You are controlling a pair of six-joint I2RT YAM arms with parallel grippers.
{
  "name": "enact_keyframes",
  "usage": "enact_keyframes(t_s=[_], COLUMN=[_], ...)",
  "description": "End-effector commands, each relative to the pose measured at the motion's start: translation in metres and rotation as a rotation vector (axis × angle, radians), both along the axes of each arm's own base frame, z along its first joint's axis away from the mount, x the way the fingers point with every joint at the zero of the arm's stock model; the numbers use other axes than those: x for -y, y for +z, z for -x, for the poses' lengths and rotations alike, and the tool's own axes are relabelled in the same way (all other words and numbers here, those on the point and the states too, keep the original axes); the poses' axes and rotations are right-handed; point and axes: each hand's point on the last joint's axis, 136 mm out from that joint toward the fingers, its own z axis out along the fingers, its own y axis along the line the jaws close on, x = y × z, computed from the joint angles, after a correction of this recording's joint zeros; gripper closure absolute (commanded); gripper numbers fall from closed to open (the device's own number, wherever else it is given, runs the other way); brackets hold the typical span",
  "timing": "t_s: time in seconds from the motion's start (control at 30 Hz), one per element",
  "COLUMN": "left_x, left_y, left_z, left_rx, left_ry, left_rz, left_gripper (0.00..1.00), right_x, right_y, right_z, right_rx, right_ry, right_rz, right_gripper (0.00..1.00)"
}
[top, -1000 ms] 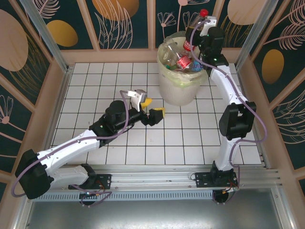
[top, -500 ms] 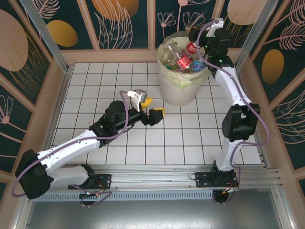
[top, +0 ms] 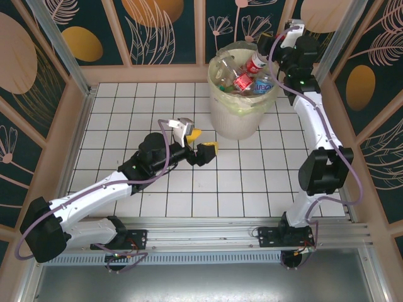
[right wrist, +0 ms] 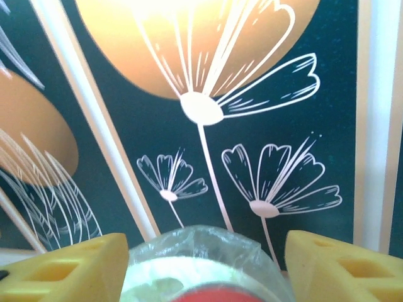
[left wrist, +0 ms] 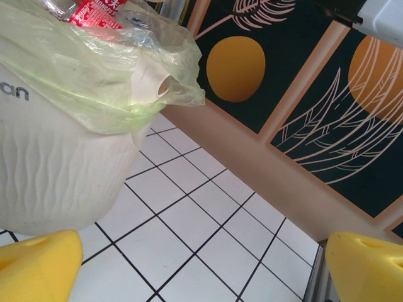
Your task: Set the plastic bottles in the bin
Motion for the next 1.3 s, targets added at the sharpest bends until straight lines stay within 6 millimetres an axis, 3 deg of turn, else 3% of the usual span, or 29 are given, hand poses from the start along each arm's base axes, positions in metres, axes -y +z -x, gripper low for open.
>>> enact_keyframes(t_s=[0.0, 0.1, 0.47, 0.9, 1.17, 1.27], left_x=[0.002, 0.003, 0.003, 0.003, 0.003, 0.003], left_y=[0.009, 0.008, 0.005, 0.002, 0.004, 0.004], left_z=[0.002, 0.002, 0.005, 0.008, 0.009, 0.008], left_rx=[0.014, 0.011, -0.001, -0.010, -0.009, -0.010], left_ry=[-0.021, -0.027, -0.039, -0.049, -0.049, -0.050], left_rz=[0.044, 0.048, 0.062, 0.071, 0.073, 0.073], left_gripper=[0.01, 0.02, 0.01, 0.02, 0.02, 0.01], right_x=[-0.002, -0.004, -0.026, -0.038, -0.031, -0.029], right_y=[0.011, 0.006, -0.022, -0.074, -0.049, -0.039], right_z=[0.023, 0.033, 0.082, 0.089, 0.085, 0.085], right_rx=[0.040, 0.035, 0.059, -0.041, -0.009, 0.001], right_ry=[0.023, 0.028, 0.022, 0.011, -0.023, -0.024], right_rz=[0.013, 0.016, 0.056, 0.041, 0.076, 0.087], right_gripper=[0.44, 0.50, 0.51, 0.50, 0.44, 0.37])
